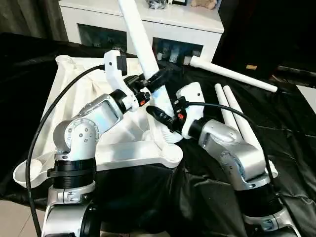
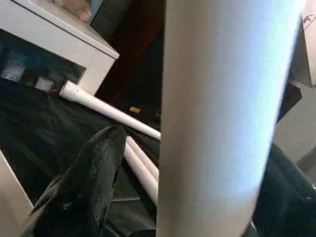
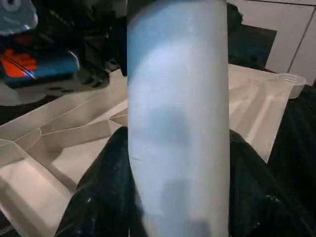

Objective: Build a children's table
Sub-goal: Pick table leg

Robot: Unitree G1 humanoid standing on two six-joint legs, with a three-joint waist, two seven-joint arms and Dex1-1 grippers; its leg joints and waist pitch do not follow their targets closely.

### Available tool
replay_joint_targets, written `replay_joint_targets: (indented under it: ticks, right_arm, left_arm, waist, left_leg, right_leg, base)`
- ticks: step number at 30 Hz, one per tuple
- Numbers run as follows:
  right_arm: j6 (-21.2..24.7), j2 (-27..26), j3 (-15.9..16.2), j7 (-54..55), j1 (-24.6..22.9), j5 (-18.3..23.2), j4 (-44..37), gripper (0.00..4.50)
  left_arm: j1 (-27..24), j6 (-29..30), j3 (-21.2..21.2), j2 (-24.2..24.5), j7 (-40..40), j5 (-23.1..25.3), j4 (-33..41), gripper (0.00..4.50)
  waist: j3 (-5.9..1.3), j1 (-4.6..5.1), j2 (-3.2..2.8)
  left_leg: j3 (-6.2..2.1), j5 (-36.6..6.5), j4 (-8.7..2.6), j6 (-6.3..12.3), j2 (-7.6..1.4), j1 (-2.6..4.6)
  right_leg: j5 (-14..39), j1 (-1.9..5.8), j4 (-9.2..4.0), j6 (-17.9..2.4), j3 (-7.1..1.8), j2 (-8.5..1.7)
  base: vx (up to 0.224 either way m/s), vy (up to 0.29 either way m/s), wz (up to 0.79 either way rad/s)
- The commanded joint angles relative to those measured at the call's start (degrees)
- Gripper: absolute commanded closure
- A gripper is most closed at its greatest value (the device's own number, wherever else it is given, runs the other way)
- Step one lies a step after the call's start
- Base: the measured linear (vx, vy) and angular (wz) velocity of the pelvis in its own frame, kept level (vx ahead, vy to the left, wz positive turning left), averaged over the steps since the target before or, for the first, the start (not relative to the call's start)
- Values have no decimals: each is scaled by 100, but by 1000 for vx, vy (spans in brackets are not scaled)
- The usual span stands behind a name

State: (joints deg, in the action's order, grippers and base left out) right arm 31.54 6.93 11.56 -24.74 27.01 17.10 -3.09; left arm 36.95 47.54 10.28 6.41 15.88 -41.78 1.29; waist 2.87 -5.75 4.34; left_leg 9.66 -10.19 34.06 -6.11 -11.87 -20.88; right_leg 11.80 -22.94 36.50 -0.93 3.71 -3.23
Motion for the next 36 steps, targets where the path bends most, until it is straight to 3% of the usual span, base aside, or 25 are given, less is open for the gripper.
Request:
replay_joint_targets:
  ticks: [1,4,12,13,17,18,21,22,23,26,36]
  right_arm:
    - [-106,42,-122,21,78,-59,4,262]
    - [-108,55,-126,-7,61,-55,-21,262]
    - [-159,50,-151,-39,76,-51,-11,262]
    - [-195,66,-134,-43,87,-80,-1,206]
    - [206,40,-409,-506,85,650,-193,182]
    - [286,61,-461,-583,93,769,-227,159]
    - [476,114,-587,-768,114,1049,-302,144]
    - [775,326,-719,-1101,161,1374,-334,132]
    - [775,326,-719,-1102,161,1375,-334,132]
    - [1318,788,-923,-1743,254,1897,-339,102]
    - [1727,1489,-711,-2428,372,1989,-259,10]
  left_arm:
    - [84,50,-55,-2,-26,30,125,111]
    - [70,76,-70,-17,4,-20,162,152]
    - [65,75,-90,13,21,-17,165,202]
    - [69,71,-84,29,59,-32,161,226]
    - [71,10,-224,260,415,24,257,252]
    - [70,34,-255,312,498,10,290,259]
    - [68,97,-330,438,694,-24,374,264]
    - [85,228,-376,563,898,-135,465,264]
    - [85,228,-376,563,898,-136,465,264]
    - [147,413,-436,762,1270,-346,602,264]
    - [252,557,-585,1092,2095,-673,760,264]
  waist:
    - [-348,7,-104]
    - [-346,9,-100]
    - [-350,17,-106]
    - [-350,17,-104]
    - [-353,32,-109]
    - [-352,37,-115]
    - [-352,37,-121]
    - [-358,35,-115]
    - [-361,39,-112]
    - [-356,4,-107]
    - [-353,-44,-86]
  left_leg:
    - [-24,-824,-389,-244,-100,47]
    - [-22,-869,-388,-245,-99,50]
    - [-25,-834,-386,-241,-99,46]
    - [-25,-825,-385,-242,-95,40]
    - [-32,-887,-392,-179,-97,48]
    - [-30,-892,-391,-166,-97,52]
    - [-30,-802,-391,-177,-108,44]
    - [-28,-795,-388,-172,-107,52]
    - [-26,-805,-384,-158,-97,58]
    - [-19,-790,-372,-125,-99,56]
    - [-13,-708,-363,-135,-99,45]
  right_leg:
    - [330,331,-415,-618,-301,-375]
    - [413,328,-426,-585,-304,-378]
    - [371,333,-418,-586,-303,-376]
    - [354,337,-416,-591,-302,-374]
    - [396,340,-415,-569,-298,-371]
    - [391,335,-417,-584,-300,-367]
    - [240,337,-402,-679,-296,-374]
    - [243,340,-400,-710,-294,-375]
    - [238,352,-390,-725,-292,-361]
    - [271,362,-395,-765,-294,-366]
    - [584,354,-428,-810,-287,-387]
  base:
    - [0,0,0]
    - [0,0,0]
    - [0,0,0]
    - [0,0,0]
    - [0,0,0]
    - [0,0,0]
    - [0,0,0]
    - [0,0,0]
    - [0,0,0]
    - [0,0,0]
    - [0,0,0]
